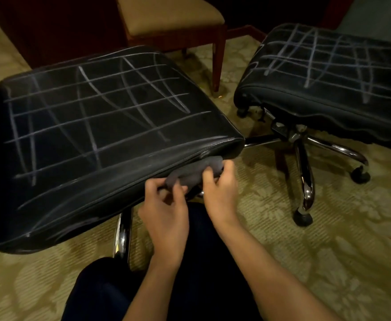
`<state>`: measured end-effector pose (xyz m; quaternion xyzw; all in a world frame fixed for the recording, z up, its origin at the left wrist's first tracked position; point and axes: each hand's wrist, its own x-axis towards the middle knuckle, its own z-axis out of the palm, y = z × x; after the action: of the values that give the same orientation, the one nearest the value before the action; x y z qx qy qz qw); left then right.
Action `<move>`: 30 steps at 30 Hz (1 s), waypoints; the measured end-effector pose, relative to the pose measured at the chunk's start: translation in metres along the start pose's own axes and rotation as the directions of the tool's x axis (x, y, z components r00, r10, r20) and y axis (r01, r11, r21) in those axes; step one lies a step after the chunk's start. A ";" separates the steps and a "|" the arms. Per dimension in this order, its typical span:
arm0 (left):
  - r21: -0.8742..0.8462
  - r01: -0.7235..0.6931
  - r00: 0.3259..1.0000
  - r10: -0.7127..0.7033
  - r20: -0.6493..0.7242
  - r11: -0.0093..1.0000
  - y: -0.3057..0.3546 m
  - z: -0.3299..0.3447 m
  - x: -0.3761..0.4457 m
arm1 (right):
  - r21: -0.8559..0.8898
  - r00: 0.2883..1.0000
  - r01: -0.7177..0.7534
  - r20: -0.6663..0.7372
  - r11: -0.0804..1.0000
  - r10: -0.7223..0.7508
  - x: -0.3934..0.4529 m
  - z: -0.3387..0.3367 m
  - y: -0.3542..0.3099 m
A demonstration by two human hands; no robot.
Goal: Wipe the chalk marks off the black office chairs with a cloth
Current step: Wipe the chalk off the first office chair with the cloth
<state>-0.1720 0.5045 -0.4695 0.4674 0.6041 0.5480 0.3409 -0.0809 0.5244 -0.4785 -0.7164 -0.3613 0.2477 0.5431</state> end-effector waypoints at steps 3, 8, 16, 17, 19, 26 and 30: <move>0.004 -0.016 0.996 0.015 0.083 1.000 0.008 0.019 0.001 | 0.057 0.998 -0.058 0.024 0.997 0.057 0.021 -0.024 -0.002; 0.086 -0.097 0.983 0.082 0.166 0.992 0.031 0.069 0.013 | 0.201 0.969 -0.214 -0.078 0.956 0.233 0.071 -0.044 -0.017; 0.133 -0.126 0.990 0.132 -0.039 0.983 0.005 -0.012 0.019 | 0.131 0.993 -0.037 -0.103 0.991 0.051 0.000 0.020 -0.019; 0.130 -0.123 0.990 0.132 -0.058 0.984 0.005 -0.021 0.017 | 0.130 0.998 -0.019 -0.059 0.991 0.027 -0.005 0.023 -0.017; 0.110 -0.122 0.989 0.129 -0.066 0.986 0.003 -0.026 0.014 | 0.152 1.000 -0.024 0.003 0.988 0.024 -0.004 0.019 -0.012; -0.076 0.074 0.975 -0.056 0.215 0.994 0.033 0.066 0.011 | 0.243 0.959 -0.218 -0.125 0.945 0.253 0.073 -0.028 -0.008; -0.125 0.079 0.989 -0.062 0.135 0.989 0.029 0.064 0.016 | 0.246 0.956 -0.224 -0.133 0.943 0.261 0.066 -0.015 -0.020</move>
<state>-0.1125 0.5409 -0.4501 0.4573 0.5597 0.5420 0.4288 -0.0337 0.5703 -0.4528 -0.7062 -0.1936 0.2931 0.6147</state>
